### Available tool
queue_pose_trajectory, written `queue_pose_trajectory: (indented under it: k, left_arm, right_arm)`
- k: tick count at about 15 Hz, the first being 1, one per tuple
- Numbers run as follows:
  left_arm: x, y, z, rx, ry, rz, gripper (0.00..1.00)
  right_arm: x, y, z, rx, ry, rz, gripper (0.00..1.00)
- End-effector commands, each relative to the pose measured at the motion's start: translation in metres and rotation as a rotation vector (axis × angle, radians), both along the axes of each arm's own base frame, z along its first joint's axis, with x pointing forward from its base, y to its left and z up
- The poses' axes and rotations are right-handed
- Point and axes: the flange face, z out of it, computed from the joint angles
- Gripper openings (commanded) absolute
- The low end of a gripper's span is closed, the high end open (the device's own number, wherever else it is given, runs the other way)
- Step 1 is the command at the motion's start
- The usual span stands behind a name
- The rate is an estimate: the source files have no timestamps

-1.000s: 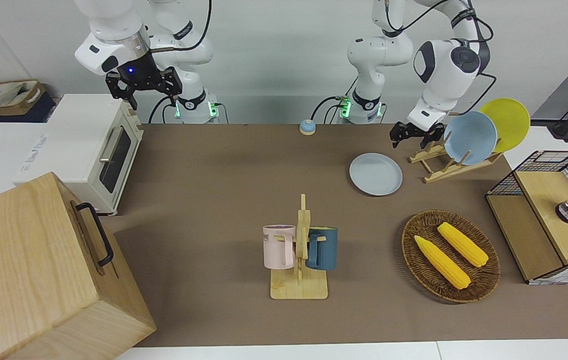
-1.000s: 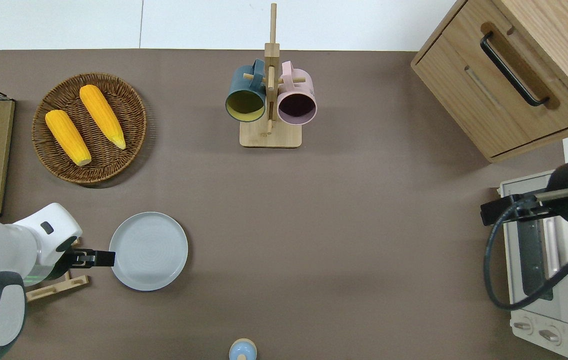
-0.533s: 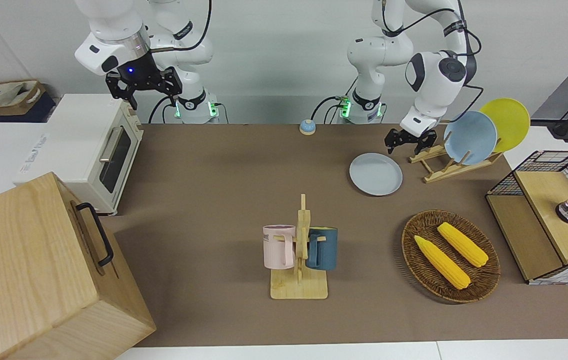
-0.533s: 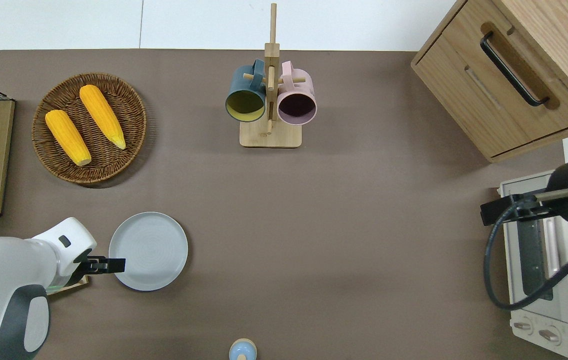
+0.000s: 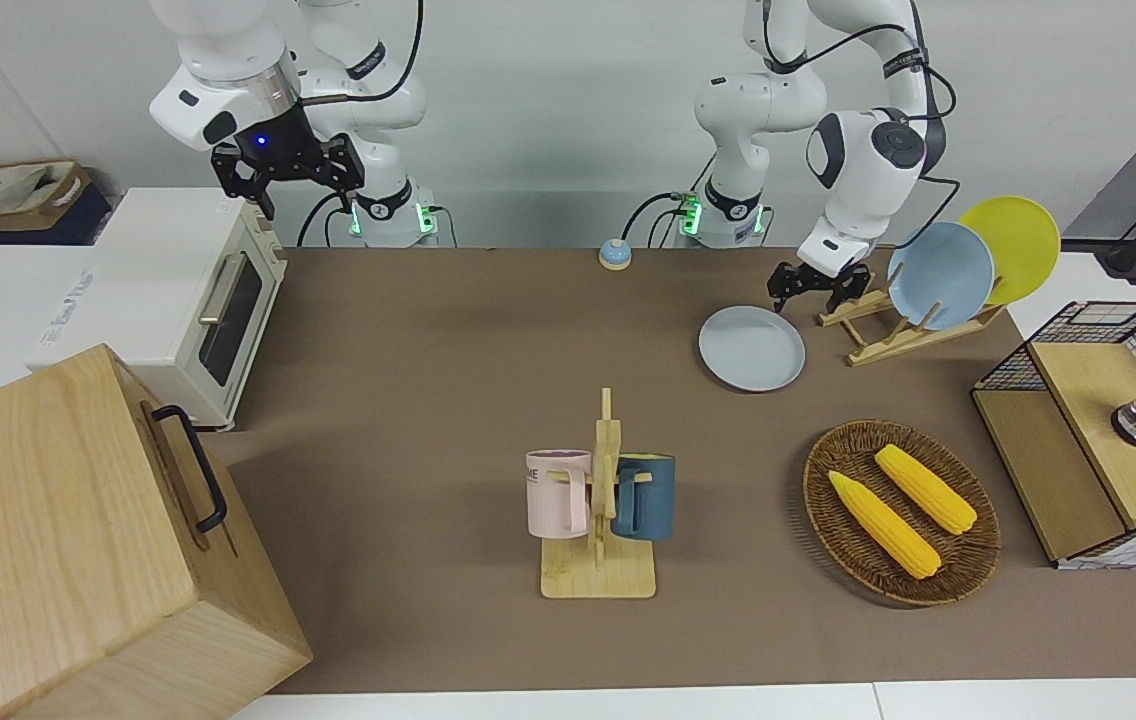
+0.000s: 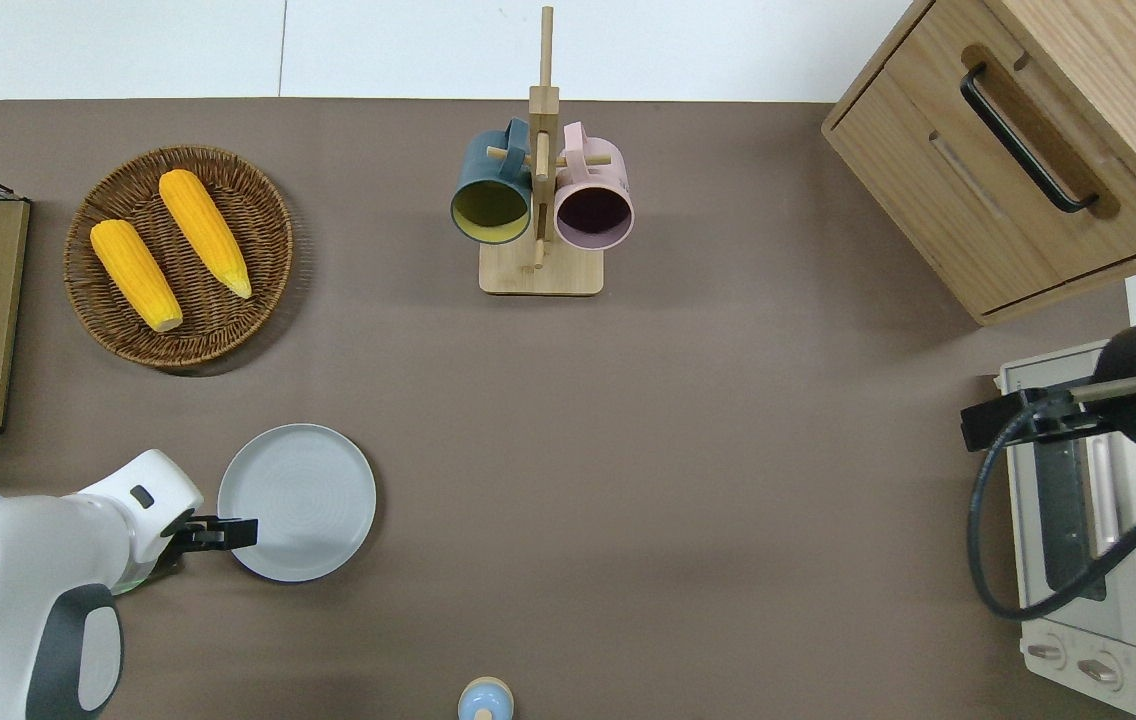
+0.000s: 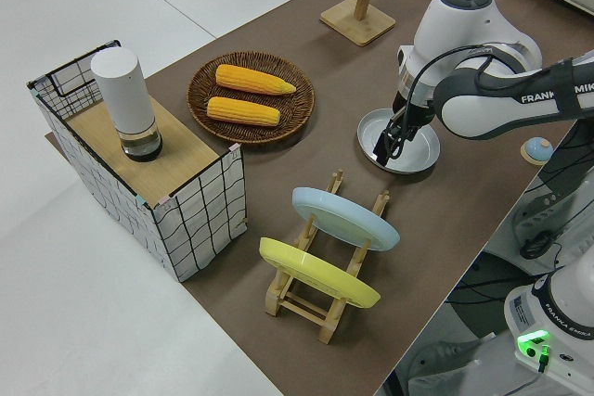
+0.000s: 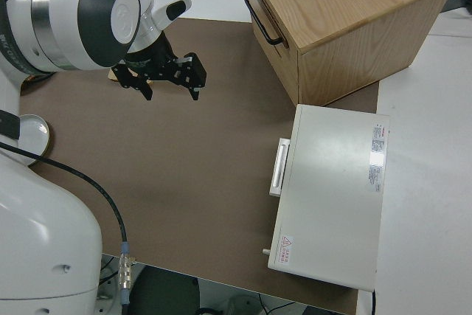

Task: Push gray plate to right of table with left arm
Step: 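Push the gray plate with the left gripper across the table toward the toaster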

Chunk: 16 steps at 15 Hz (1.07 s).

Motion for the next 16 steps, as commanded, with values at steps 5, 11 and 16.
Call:
queue_pose_trajectory:
  k: [5,11,16]
  left_arm:
    - [0.0,0.01,-0.039,-0.002,-0.04,0.028,0.99]
    - [0.001,0.009,-0.053,-0.003,-0.039,0.057,0.96]
    - [0.002,0.008,-0.054,-0.003,-0.04,0.064,0.23]
  right_arm:
    - [-0.003,-0.001,0.004,0.001,0.004,-0.015,0.983]
    - [-0.003,-0.001,0.004,0.001,0.004,-0.015,0.983]
    - [-0.003,-0.002,0.004,0.002,0.004,-0.015,0.983]
